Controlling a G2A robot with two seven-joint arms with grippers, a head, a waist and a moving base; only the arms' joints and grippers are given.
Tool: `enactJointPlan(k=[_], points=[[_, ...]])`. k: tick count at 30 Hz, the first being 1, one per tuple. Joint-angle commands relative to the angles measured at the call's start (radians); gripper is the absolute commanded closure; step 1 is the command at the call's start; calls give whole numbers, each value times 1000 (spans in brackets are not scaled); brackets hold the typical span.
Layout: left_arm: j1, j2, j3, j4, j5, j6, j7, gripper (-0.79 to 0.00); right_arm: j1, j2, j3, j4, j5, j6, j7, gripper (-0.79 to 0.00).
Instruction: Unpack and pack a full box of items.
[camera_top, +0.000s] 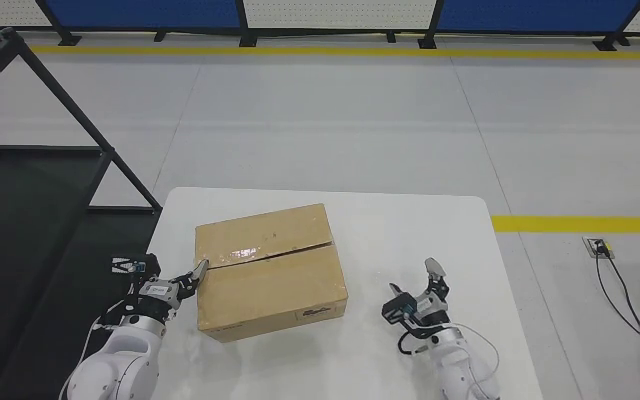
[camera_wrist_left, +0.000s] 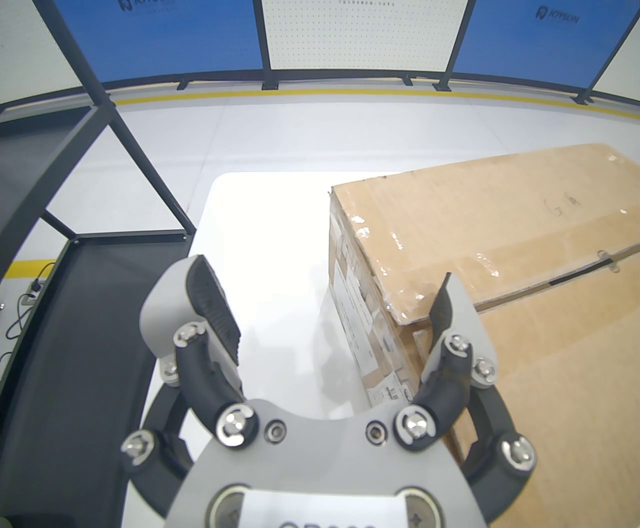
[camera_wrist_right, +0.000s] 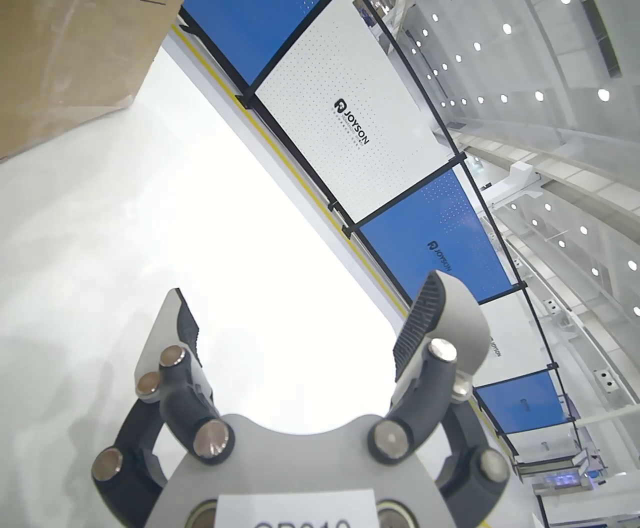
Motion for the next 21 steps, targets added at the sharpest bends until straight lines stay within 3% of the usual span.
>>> enactJointPlan(k=[1, 3, 4, 14, 21], points=[[0, 0, 0, 0, 0, 0, 0, -785, -44, 8, 40, -55, 84, -86, -71, -785], [0, 0, 0, 0, 0, 0, 0, -785, -81, 12, 81, -85, 264, -185, -154, -785], [0, 0, 0, 0, 0, 0, 0, -785, -91, 13, 104, -89, 331, -219, -131, -785], [0, 0, 0, 0, 0, 0, 0, -785, -90, 13, 102, -90, 330, -224, -130, -785], [0, 0, 0, 0, 0, 0, 0, -785, 2, 12, 41, 12, 316, -326, -61, -785]])
